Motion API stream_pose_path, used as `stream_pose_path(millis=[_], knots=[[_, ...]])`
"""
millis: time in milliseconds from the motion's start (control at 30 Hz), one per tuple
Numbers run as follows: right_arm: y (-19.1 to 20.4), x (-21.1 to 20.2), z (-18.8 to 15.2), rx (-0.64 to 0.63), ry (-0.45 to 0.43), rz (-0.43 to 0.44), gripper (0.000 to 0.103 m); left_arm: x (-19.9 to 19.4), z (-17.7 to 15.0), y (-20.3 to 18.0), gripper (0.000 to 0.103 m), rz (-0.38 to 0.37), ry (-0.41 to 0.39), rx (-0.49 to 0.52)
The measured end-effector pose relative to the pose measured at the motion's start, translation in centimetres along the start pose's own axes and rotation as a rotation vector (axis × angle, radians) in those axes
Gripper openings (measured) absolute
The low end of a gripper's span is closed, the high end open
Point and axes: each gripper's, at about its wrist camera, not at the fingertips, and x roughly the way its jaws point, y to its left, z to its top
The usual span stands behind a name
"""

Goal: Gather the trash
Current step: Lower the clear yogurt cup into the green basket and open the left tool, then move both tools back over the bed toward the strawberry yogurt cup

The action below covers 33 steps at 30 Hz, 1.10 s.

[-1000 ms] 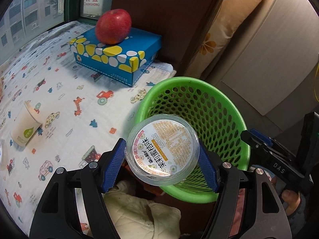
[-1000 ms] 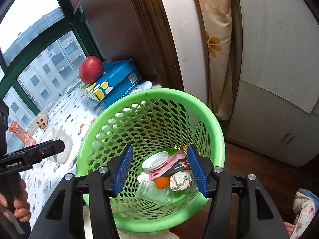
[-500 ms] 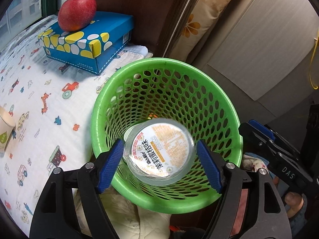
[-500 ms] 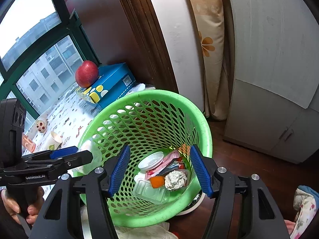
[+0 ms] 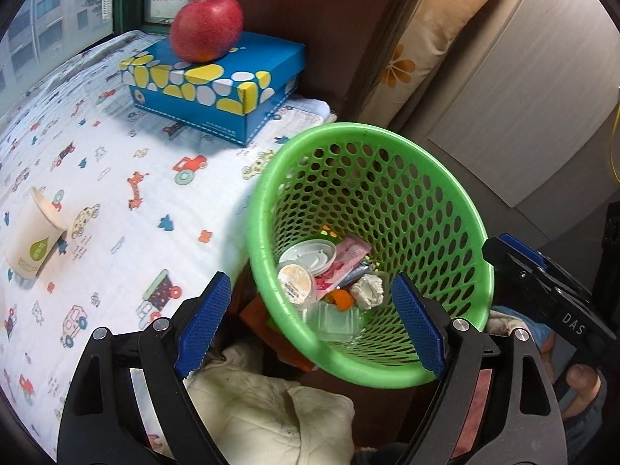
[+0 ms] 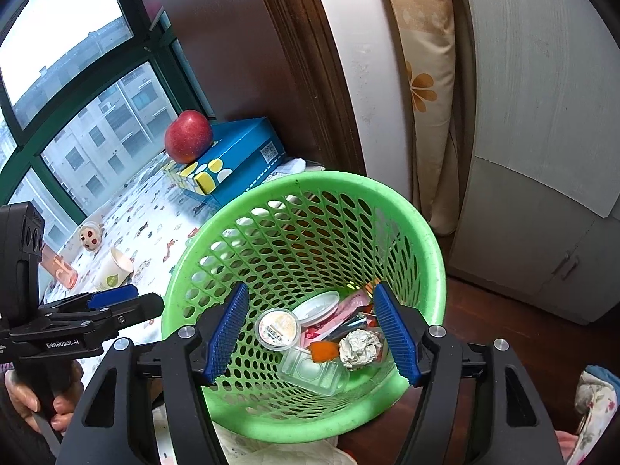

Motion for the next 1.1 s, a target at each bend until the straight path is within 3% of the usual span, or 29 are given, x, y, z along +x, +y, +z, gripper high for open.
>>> stream_pose_path(millis=[500, 967, 1100], knots=[[7.2, 2.5, 0.5, -0.108, 0.036, 0.095, 0.068, -5.8, -2.7, 13.1, 0.086, 0.239, -0.094, -0.189], [14.6, 4.9, 0.5, -0.215, 0.077, 0.177, 0.069, -8.9, -5.5, 28.5, 0.088, 0.475, -0.100, -0.400], [16.8, 5.8, 0.4, -0.238, 0.094, 0.197, 0.069, -8.8, -6.2, 32.2, 0.088, 0.509, -0.079, -0.436]])
